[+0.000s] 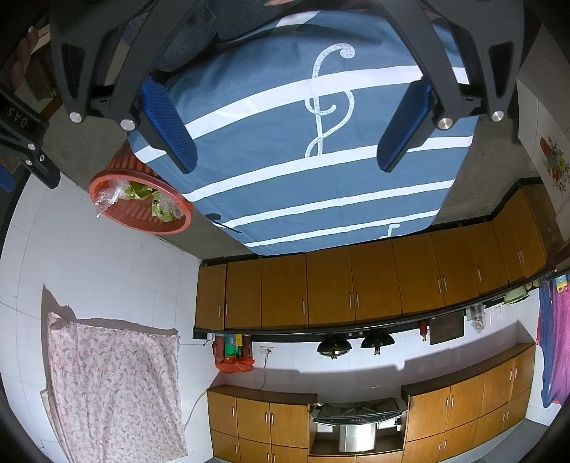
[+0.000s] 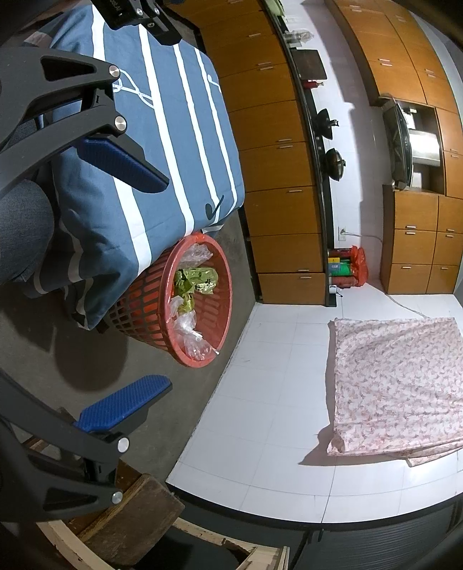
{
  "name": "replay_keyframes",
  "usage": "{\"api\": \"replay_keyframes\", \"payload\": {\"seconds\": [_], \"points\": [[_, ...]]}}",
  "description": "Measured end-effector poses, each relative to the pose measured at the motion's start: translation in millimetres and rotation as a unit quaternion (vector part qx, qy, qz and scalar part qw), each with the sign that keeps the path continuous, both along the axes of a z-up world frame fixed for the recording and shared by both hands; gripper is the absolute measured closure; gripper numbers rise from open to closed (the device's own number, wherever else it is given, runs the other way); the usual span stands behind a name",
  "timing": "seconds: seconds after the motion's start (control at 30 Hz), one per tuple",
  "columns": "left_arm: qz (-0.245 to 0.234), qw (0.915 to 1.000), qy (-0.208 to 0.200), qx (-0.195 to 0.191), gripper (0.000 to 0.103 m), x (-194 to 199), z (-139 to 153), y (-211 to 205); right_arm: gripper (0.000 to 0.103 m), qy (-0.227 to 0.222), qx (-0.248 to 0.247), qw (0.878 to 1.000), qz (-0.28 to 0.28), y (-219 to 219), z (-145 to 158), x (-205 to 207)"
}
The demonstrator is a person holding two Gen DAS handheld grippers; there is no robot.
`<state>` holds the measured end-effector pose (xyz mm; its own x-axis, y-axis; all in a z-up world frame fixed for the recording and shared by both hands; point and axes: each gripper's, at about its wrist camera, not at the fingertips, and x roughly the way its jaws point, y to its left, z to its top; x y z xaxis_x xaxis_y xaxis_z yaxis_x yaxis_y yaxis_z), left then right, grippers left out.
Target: Collect trash
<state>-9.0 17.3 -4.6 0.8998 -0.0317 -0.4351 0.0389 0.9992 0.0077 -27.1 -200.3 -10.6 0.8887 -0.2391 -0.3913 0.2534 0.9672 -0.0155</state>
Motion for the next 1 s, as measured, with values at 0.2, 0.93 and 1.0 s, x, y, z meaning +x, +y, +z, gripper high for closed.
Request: {"api": "replay_keyframes", "payload": {"seconds": [0.2, 0.93, 1.0], "points": [[0.0, 1.0, 0.0, 0.0, 0.004, 0.1, -0.1, -0.4, 0.002, 0.001, 0.0, 1.0, 0.0, -0.1, 0.2, 0.0], [-0.001, 1.0, 0.0, -0.003, 0.004, -1.0, -6.8, -1.5, 0.002, 0.002, 0.0, 1.0, -0.001, 1.4, 0.2, -1.1], [-0.001, 1.0, 0.001, -0.002, 0.004, -1.4, -7.8, -2.0, 0.002, 0.002, 0.0, 1.0, -0.001, 2.8, -0.9, -1.7]]}}
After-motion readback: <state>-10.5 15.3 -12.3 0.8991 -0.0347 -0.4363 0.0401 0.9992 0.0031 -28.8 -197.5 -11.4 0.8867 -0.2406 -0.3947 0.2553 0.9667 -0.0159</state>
